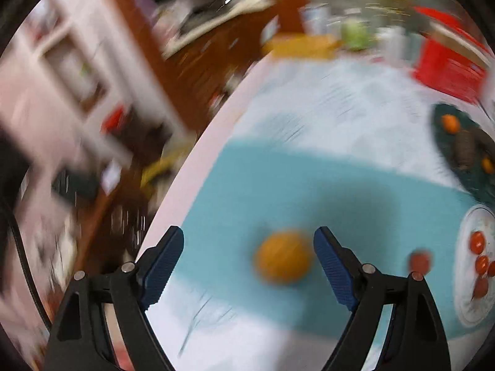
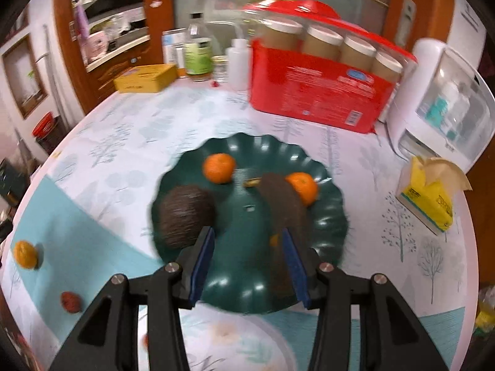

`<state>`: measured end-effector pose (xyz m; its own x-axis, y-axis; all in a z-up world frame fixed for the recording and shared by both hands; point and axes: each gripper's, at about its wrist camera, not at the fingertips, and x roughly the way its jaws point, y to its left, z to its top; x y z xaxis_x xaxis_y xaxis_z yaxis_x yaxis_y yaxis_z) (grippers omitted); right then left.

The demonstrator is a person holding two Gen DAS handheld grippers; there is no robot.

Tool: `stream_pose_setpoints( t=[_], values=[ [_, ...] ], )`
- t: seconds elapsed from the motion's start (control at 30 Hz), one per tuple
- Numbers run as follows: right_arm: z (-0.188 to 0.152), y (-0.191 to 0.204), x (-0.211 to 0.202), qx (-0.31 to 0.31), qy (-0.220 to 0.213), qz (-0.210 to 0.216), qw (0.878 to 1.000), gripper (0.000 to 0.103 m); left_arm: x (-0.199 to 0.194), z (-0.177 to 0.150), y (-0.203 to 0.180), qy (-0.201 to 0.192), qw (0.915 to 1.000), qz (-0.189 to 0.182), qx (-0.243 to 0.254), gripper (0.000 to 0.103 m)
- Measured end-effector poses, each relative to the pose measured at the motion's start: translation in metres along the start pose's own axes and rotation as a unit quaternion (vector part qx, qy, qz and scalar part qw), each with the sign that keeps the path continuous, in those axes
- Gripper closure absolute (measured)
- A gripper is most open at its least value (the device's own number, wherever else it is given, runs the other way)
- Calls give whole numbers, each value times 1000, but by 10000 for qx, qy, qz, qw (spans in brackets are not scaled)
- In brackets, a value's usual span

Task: Organize fruits
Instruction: 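Withdraw both tools from the green plate toward the loose orange and dried fruit, then grasp the orange with the left tool while the right tool grasps the dried red fruit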

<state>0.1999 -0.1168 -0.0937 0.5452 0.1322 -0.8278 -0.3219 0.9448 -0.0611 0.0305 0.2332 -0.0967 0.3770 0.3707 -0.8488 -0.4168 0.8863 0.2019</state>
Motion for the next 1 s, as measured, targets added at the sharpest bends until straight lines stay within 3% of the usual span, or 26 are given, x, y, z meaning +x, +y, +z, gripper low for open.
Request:
stream_pose_setpoints(
  t=[0.1, 0.17, 0.3, 0.4, 0.53, 0.8, 1.0],
  values=[
    [-6, 28, -12, -76, 17, 130, 9999, 57, 9, -25, 44, 187, 9990, -116, -384, 18],
    [-13, 56, -20, -118, 65, 232, 9996, 57, 14, -32, 55, 221, 9988, -241, -360, 18],
    [-30, 106, -24, -135, 216, 372, 9990, 57, 25, -29, 66, 101, 9965, -827, 15, 18],
    [-47, 142, -23, 62, 369, 286, 9989, 57, 39, -19, 67, 154, 9895, -1375, 410, 18],
    [-72, 180, -15, 539, 615, 256, 9963, 57, 55, -15, 60, 190, 9789, -1834, 883, 18],
    [-92, 205, -12, 931, 794, -13, 9925, 57, 78, -15, 40, 488, 9563, -2603, 1235, 18],
    [-97, 203, -14, 1141, 819, -179, 9899, 56, 82, -10, 26, 491, 9496, -2786, 1353, 24]
  ],
)
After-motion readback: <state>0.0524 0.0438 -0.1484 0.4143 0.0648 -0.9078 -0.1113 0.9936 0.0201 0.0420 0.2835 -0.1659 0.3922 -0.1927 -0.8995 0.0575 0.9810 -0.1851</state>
